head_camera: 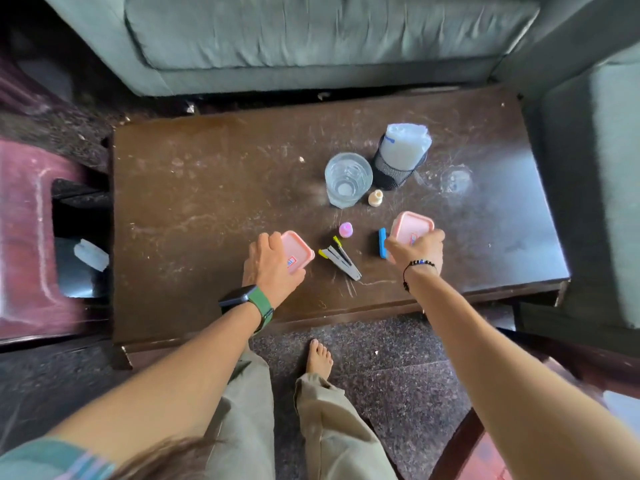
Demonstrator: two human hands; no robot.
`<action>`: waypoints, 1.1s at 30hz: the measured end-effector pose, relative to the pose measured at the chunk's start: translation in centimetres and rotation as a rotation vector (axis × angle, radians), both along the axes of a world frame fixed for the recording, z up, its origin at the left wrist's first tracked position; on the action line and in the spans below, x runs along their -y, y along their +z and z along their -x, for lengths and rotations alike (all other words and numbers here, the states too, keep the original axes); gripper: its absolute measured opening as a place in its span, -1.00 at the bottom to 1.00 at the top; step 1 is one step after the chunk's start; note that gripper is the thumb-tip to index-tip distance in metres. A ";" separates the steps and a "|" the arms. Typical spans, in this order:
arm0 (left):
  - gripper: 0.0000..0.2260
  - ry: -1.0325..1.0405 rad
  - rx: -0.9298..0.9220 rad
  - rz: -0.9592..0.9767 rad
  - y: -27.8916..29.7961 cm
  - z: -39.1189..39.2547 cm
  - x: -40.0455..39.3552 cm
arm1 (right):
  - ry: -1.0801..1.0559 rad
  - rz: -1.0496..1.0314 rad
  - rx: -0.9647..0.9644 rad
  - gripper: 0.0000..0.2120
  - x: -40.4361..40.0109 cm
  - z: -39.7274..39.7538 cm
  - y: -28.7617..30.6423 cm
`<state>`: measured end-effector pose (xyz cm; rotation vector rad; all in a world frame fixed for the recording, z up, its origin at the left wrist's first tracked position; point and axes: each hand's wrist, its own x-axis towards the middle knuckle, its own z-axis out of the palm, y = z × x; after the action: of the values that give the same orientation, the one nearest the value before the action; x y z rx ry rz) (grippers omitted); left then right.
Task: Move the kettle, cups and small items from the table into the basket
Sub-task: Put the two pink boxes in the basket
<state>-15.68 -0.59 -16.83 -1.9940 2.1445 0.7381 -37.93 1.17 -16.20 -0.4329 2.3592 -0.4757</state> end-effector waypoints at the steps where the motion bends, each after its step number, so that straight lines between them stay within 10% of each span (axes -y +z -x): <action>1: -0.44 0.026 -0.014 0.010 0.8 -0.3 -0.2 | 0.034 0.009 -0.001 -0.29 0.0 -0.9 0.9; 33: -0.47 0.887 0.044 0.289 20.5 -38.8 -0.7 | 1.042 0.211 0.093 -0.32 12.3 -49.4 20.4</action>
<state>23.16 0.14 3.69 -3.0994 1.3136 0.4483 11.43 -11.08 4.16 -1.5620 1.6758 -0.2180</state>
